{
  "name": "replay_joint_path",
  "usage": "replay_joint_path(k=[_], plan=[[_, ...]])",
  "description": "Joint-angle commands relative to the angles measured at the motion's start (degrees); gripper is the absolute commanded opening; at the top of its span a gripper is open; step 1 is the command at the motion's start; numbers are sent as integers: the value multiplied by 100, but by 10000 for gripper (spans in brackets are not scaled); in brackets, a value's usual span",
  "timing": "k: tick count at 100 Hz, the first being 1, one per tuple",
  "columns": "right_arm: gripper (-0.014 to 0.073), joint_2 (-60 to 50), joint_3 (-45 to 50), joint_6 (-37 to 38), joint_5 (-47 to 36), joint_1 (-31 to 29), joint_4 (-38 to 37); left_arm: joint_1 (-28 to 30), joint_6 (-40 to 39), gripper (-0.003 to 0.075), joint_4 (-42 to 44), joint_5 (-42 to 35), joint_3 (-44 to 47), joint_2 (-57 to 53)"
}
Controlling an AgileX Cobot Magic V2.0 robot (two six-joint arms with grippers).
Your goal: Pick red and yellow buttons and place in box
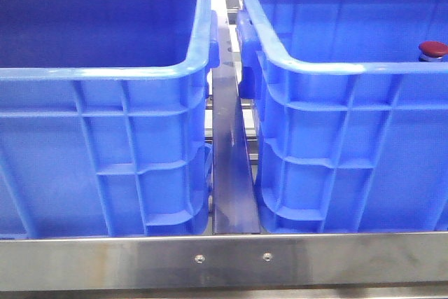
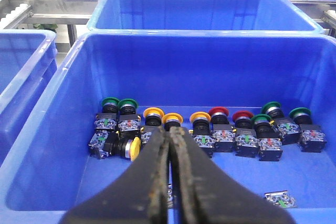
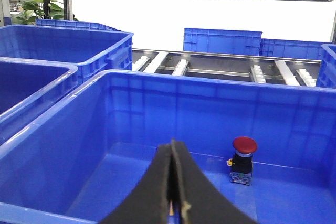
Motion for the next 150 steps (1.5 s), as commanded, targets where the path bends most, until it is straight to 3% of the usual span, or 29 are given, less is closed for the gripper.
replay_joint_path(k=[1, 29, 70, 75, 150], plan=[[-68, 62, -147, -46, 33, -14, 82, 15, -55, -19, -29, -389, -141, 64], [-68, 62, -147, -46, 54, -14, 82, 27, -55, -19, -15, -518, 238, 64], [-68, 62, -147, -46, 54, -14, 82, 27, -55, -19, 14, -2814, 2645, -945], [-68, 67, -147, -46, 65, -14, 82, 27, -55, -19, 17, -2474, 2574, -920], [-68, 67, -147, -46, 82, -14, 82, 27, -55, -19, 17, -2581, 2606, -925]])
